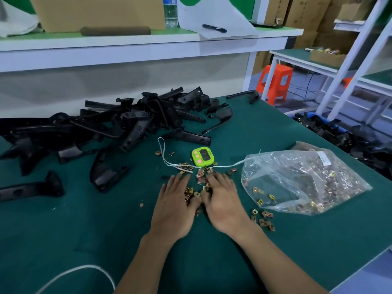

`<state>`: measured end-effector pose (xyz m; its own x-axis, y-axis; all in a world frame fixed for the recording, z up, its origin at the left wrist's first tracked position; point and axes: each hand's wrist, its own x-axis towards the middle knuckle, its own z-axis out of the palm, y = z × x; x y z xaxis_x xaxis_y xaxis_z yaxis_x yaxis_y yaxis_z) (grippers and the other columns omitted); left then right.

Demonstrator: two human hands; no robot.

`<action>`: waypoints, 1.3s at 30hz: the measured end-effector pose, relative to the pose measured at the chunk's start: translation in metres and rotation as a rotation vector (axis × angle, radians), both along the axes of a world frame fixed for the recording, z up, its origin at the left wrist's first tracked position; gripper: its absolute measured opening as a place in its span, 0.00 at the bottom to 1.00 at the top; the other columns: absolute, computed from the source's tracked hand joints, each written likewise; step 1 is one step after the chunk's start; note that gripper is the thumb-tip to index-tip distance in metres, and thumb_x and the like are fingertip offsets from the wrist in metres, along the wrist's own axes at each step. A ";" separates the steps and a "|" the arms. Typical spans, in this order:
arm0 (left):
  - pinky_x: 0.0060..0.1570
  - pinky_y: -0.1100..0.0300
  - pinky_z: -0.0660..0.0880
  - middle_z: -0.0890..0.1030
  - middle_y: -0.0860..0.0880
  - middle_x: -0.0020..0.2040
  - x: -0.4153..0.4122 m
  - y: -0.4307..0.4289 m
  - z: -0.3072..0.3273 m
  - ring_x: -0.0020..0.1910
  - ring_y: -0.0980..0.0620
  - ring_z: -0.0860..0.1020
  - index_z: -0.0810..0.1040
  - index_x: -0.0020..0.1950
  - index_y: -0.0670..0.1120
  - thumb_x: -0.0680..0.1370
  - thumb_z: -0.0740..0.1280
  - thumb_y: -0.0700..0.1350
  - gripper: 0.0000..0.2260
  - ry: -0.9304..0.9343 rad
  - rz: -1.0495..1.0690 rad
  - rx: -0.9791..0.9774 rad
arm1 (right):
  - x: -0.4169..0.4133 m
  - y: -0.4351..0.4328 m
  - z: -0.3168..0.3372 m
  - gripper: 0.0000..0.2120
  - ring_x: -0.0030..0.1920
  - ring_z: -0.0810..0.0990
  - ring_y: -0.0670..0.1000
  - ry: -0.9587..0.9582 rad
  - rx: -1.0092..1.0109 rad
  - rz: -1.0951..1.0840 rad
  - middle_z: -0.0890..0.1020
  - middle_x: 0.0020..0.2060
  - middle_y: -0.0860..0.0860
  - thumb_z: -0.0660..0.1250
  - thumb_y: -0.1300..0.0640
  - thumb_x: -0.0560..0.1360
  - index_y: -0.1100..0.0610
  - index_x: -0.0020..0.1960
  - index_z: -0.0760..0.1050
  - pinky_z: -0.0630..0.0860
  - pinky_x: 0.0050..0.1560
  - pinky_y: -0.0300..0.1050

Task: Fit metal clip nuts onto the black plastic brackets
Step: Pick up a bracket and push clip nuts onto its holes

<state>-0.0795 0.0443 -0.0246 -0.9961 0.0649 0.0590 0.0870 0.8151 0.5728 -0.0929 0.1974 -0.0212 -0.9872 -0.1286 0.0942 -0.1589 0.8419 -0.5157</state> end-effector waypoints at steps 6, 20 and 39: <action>0.80 0.51 0.52 0.65 0.55 0.79 0.002 -0.003 0.004 0.79 0.54 0.58 0.59 0.80 0.56 0.84 0.60 0.44 0.26 0.092 0.078 0.099 | -0.015 -0.014 0.023 0.22 0.58 0.76 0.43 -0.201 -0.304 0.320 0.82 0.57 0.40 0.61 0.66 0.75 0.45 0.60 0.79 0.69 0.64 0.38; 0.76 0.56 0.59 0.82 0.62 0.61 -0.012 -0.029 0.007 0.64 0.63 0.74 0.87 0.53 0.58 0.78 0.72 0.43 0.10 0.236 0.054 0.102 | -0.196 -0.068 0.056 0.31 0.54 0.80 0.60 -0.184 0.139 0.084 0.78 0.62 0.60 0.65 0.57 0.78 0.47 0.79 0.60 0.80 0.53 0.52; 0.40 0.64 0.78 0.87 0.48 0.41 -0.015 -0.038 0.028 0.39 0.52 0.84 0.89 0.47 0.49 0.78 0.71 0.38 0.08 0.118 0.505 1.188 | -0.073 -0.010 0.064 0.10 0.25 0.78 0.56 -0.606 -0.534 0.388 0.83 0.34 0.63 0.63 0.54 0.83 0.60 0.50 0.76 0.75 0.25 0.45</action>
